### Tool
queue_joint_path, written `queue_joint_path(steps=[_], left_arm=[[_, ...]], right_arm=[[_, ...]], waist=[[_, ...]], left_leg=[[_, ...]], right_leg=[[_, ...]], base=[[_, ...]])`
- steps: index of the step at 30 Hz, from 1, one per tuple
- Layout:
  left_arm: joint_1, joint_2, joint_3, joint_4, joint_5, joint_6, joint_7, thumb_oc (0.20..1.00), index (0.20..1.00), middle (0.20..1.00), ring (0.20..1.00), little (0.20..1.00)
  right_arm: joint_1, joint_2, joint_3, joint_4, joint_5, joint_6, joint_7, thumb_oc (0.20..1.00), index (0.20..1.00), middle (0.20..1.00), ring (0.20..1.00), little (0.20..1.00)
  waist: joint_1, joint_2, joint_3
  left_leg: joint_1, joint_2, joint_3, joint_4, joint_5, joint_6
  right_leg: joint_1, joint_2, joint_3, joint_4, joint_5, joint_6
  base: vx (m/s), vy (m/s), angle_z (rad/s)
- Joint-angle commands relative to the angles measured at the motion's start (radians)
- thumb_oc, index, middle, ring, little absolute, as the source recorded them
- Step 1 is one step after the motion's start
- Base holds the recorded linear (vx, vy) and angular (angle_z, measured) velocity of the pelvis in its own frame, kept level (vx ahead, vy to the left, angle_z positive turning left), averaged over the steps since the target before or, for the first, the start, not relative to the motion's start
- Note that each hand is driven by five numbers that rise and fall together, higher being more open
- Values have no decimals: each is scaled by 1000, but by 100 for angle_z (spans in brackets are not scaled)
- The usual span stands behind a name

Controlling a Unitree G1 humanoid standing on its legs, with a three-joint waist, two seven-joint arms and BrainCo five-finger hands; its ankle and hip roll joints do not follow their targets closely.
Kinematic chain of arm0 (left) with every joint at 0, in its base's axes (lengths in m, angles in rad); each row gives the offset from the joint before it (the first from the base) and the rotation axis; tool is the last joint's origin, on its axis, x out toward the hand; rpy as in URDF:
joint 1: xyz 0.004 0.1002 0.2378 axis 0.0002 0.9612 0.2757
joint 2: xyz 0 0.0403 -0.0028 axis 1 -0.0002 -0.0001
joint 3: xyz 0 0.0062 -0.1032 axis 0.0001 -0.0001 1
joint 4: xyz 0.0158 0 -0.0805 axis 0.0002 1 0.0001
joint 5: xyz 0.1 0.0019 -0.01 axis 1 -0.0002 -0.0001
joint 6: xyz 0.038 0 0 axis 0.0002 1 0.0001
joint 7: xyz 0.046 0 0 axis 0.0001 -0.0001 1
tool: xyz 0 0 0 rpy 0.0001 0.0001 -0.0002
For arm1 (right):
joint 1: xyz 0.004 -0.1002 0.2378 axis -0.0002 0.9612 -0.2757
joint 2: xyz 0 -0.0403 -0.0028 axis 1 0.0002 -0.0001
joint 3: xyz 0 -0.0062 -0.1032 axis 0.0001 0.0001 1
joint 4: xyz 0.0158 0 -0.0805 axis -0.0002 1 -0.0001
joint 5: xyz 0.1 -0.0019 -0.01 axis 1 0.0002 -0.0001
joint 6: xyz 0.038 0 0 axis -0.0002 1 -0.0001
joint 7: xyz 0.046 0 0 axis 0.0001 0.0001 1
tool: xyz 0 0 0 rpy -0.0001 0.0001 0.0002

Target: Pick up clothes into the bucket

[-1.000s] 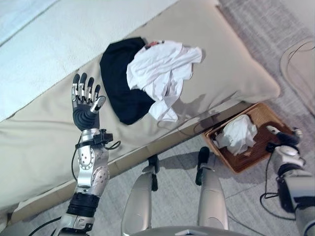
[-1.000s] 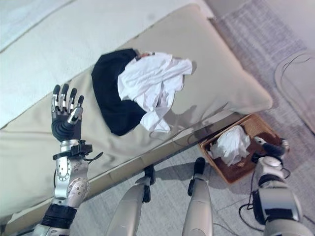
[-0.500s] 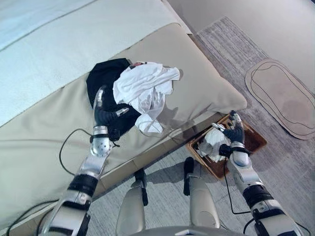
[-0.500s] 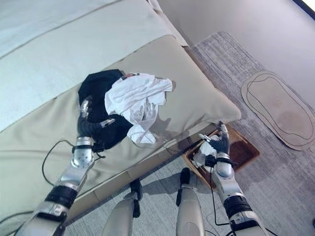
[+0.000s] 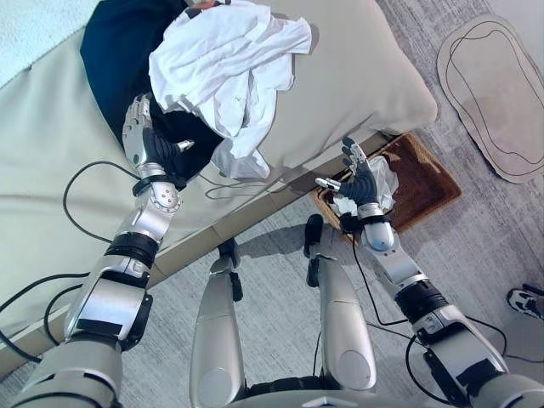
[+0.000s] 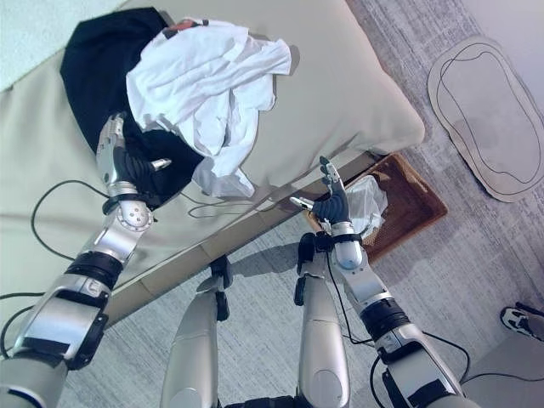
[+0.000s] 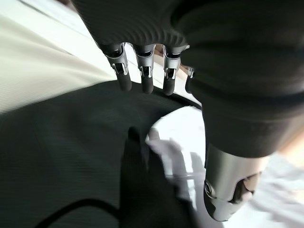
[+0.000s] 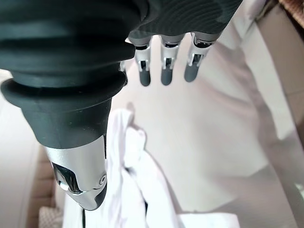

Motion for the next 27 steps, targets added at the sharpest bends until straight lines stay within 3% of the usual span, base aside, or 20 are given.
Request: queue_joint_path(steps=[1,6,7,8,9,10,11,27], left_arm=[[-76,74,23,81,11,21,71,1000,1000,1000,1000,1000],[-72,97,73,62,-21,38,142,1000,1000,1000,1000,1000],[-72,97,74,63,-21,38,142,1000,1000,1000,1000,1000],[-76,104,84,88,-35,40,160,1000,1000,1000,1000,1000],[-76,105,84,89,-35,40,160,1000,1000,1000,1000,1000],[-73,109,86,89,-40,41,165,1000,1000,1000,1000,1000],[-74,116,89,93,-61,31,150,1000,1000,1000,1000,1000],[-119,139,14,-11,13,-26,136,1000,1000,1000,1000,1000]], right_arm=[[16,-7,-3,-82,-27,-61,-37,1000,1000,1000,1000,1000],[36,-13,-2,-95,-30,-70,-52,1000,1000,1000,1000,1000],[35,-13,-2,-94,-30,-69,-52,1000,1000,1000,1000,1000],[40,-7,0,-92,-22,-73,-55,1000,1000,1000,1000,1000],[39,-7,1,-92,-22,-72,-55,1000,1000,1000,1000,1000],[38,-7,3,-95,-18,-73,-53,1000,1000,1000,1000,1000],[40,-6,4,-101,-9,-77,-54,1000,1000,1000,1000,1000],[25,-9,-20,-114,-3,-103,-50,1000,1000,1000,1000,1000]], waist=[[7,-37,-7],[8,-45,-7],[10,-41,-8],[6,-49,-7],[8,-45,-8],[5,-52,-7],[8,-50,-8],[-3,-40,-8]], left_leg=[[-106,-9,-4,130,-51,13],[-173,-10,-17,162,-61,17],[-160,-5,-23,170,-94,10],[-191,-10,-18,175,-65,18],[-179,-5,-24,183,-98,12],[-197,-11,-21,178,-67,19],[-196,-7,-31,193,-105,15],[-267,-26,-25,208,-111,31]], right_leg=[[-27,-48,-14,7,34,63],[-84,-51,-25,32,31,65],[-76,-45,-20,45,2,75],[-101,-52,-26,38,30,65],[-92,-46,-21,52,2,76],[-106,-51,-24,40,31,65],[-106,-44,-18,54,0,75],[-188,-50,-1,79,0,77]], base=[[-53,1,11],[4,-8,5],[-4,-12,3],[72,-12,1],[-80,9,0],[77,-9,-2],[0,0,0],[-2,25,1]])
